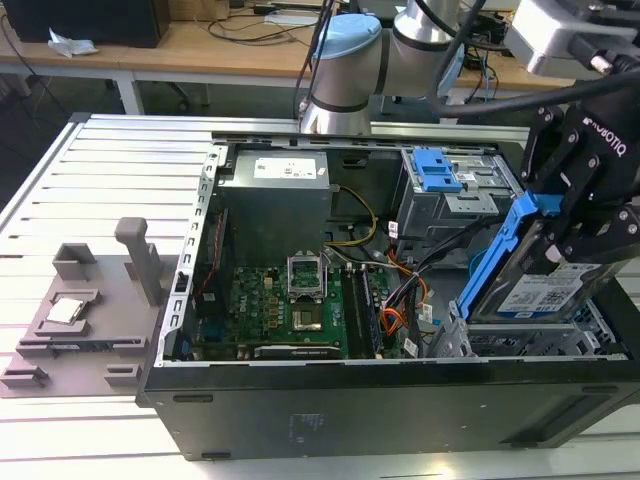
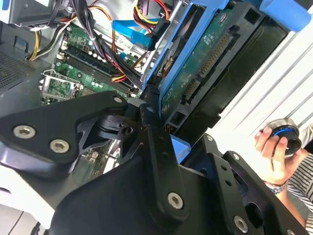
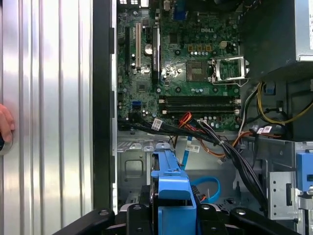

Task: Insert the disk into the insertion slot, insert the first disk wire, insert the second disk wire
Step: 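Insert the disk into the insertion slot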

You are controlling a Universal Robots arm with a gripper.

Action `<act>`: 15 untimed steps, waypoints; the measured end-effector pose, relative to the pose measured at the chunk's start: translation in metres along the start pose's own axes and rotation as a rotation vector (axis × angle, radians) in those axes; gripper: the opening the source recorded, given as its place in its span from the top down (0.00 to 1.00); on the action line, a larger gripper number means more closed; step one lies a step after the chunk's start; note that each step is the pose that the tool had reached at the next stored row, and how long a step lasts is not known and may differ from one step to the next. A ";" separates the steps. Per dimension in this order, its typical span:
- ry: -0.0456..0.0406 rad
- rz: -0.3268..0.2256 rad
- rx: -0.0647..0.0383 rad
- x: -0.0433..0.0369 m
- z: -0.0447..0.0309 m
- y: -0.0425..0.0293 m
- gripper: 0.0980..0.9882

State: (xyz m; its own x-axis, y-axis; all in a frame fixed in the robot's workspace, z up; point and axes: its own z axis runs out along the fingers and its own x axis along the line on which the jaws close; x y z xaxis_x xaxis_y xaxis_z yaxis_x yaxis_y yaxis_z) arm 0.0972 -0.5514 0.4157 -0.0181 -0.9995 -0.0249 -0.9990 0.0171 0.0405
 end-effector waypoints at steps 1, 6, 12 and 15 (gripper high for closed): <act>0.0000 0.000 0.000 0.0000 0.0017 -0.0001 0.70; -0.0001 0.000 0.000 0.0004 0.0143 -0.0005 0.70; -0.0001 0.000 -0.001 0.0008 0.0321 -0.0013 0.70; 0.0001 0.000 -0.001 0.0010 0.0400 -0.0016 0.70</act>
State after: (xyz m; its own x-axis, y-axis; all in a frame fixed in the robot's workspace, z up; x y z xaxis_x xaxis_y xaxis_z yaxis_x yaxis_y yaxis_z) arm 0.0971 -0.5514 0.3757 -0.0182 -0.9995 -0.0248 -0.9990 0.0171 0.0411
